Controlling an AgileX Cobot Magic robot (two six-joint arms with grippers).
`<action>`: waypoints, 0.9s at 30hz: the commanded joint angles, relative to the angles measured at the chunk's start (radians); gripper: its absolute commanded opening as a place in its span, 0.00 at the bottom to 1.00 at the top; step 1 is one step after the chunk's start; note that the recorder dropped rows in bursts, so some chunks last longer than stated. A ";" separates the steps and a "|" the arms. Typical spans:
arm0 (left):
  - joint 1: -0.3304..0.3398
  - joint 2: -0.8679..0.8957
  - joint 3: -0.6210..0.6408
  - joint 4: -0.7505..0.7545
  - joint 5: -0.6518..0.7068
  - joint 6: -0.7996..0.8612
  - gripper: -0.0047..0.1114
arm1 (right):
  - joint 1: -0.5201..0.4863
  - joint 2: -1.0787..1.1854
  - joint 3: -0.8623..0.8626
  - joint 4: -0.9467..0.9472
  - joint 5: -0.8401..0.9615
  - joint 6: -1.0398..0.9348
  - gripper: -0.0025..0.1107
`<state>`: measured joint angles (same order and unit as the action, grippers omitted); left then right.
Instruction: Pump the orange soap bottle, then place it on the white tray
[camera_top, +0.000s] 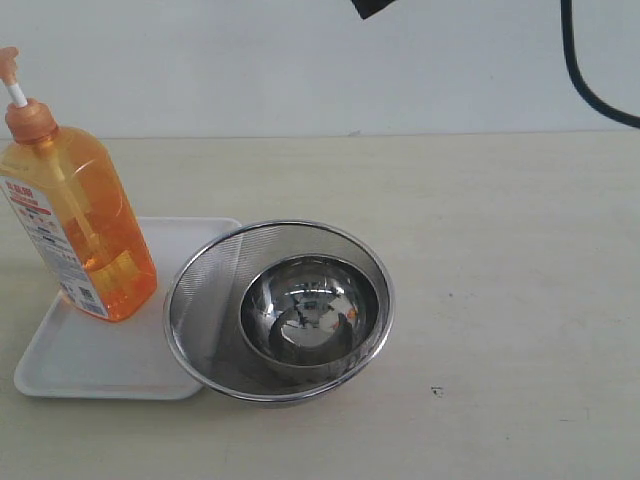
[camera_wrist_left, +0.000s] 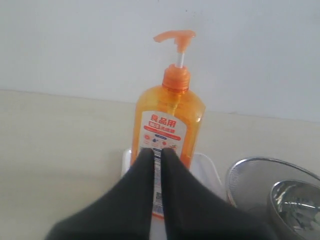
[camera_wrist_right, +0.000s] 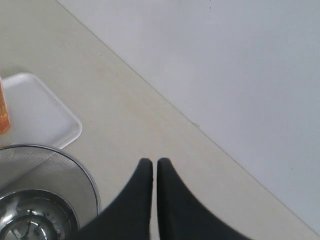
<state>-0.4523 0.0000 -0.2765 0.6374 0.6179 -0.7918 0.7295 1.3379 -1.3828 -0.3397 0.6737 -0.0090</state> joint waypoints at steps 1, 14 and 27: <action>0.072 0.000 0.004 0.014 -0.015 0.006 0.08 | -0.003 -0.011 0.005 -0.007 -0.004 0.002 0.02; 0.290 0.000 0.004 0.014 -0.021 0.007 0.08 | -0.003 -0.011 0.005 -0.007 -0.004 0.002 0.02; 0.482 0.000 0.137 0.011 -0.369 0.029 0.08 | -0.003 -0.011 0.005 -0.007 -0.004 0.002 0.02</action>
<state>0.0253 0.0011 -0.1791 0.6454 0.3630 -0.7724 0.7295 1.3379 -1.3828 -0.3397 0.6737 -0.0071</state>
